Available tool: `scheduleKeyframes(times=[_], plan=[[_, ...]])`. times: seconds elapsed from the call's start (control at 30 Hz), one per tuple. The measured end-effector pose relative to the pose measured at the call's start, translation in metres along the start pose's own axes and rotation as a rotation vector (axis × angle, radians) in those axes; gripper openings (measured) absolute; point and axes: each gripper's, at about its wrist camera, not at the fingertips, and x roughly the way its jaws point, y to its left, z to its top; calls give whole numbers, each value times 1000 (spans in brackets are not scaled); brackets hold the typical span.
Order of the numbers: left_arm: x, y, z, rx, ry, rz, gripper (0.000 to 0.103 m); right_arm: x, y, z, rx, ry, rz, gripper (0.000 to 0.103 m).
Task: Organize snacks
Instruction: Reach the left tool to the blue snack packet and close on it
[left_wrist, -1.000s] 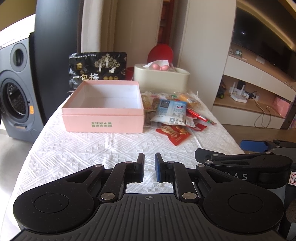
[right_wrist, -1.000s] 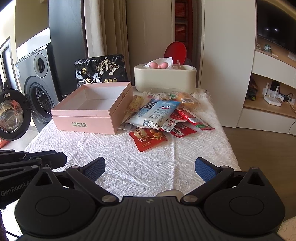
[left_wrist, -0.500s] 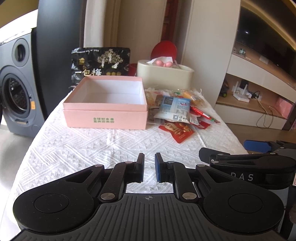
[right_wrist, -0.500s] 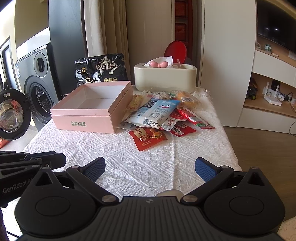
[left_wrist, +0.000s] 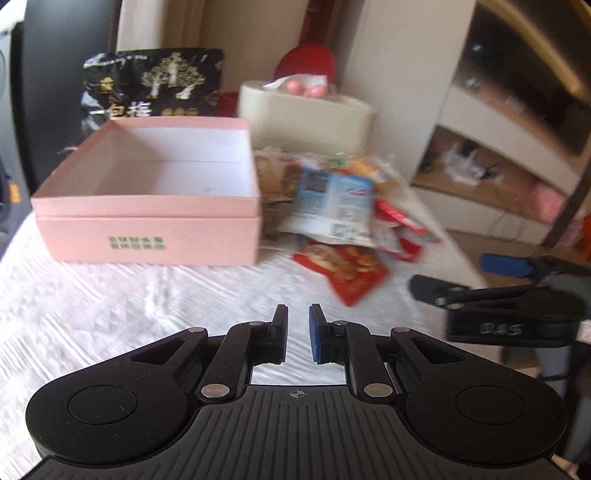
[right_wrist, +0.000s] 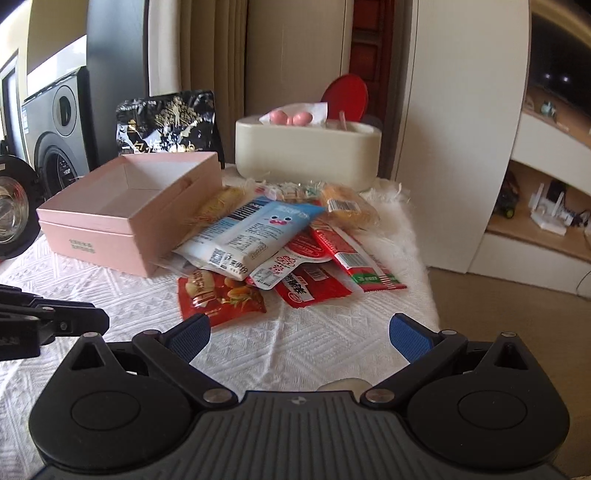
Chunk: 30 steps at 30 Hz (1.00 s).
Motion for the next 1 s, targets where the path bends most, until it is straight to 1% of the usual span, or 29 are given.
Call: scheduleKeyframes(times=[0.03, 0.1, 0.17, 0.2, 0.33, 0.4, 0.47, 0.57, 0.63, 0.67, 0.8, 0.83, 0.87, 0.9, 1.0], plan=[[6, 3, 2, -2, 7, -13, 15, 10, -3, 3, 18, 13, 27, 103], [17, 14, 8, -39, 35, -99, 15, 24, -6, 11, 44, 27, 64, 103], [24, 25, 13, -85, 55, -177, 15, 38, -3, 23, 43, 27, 68, 103], [26, 30, 14, -99, 53, -189, 15, 45, 0, 31, 35, 14, 61, 103], [23, 44, 15, -109, 14, -103, 15, 75, 17, 54, -2, -24, 53, 103], [22, 54, 16, -134, 16, -100, 15, 95, 25, 63, -5, -8, 49, 103], [20, 62, 17, -147, 18, -104, 15, 115, 30, 69, 13, 18, 69, 103], [18, 70, 16, -150, 13, -112, 15, 130, 34, 72, 1, 26, 75, 102], [18, 76, 15, -167, 11, -119, 15, 126, 32, 71, 5, 30, 95, 100], [19, 79, 15, -178, 11, -120, 15, 122, 30, 69, 8, 40, 120, 99], [20, 86, 16, -214, 4, -139, 15, 89, 29, 52, -14, 56, 212, 94], [19, 87, 16, -222, 3, -148, 15, 78, 30, 44, -16, 64, 235, 91], [19, 87, 17, -228, 0, -154, 15, 68, 32, 38, -17, 70, 251, 85], [17, 87, 17, -233, -4, -156, 15, 60, 33, 31, -16, 83, 284, 79], [11, 85, 18, -227, -18, -148, 15, 39, 40, 13, 6, 120, 404, 79]])
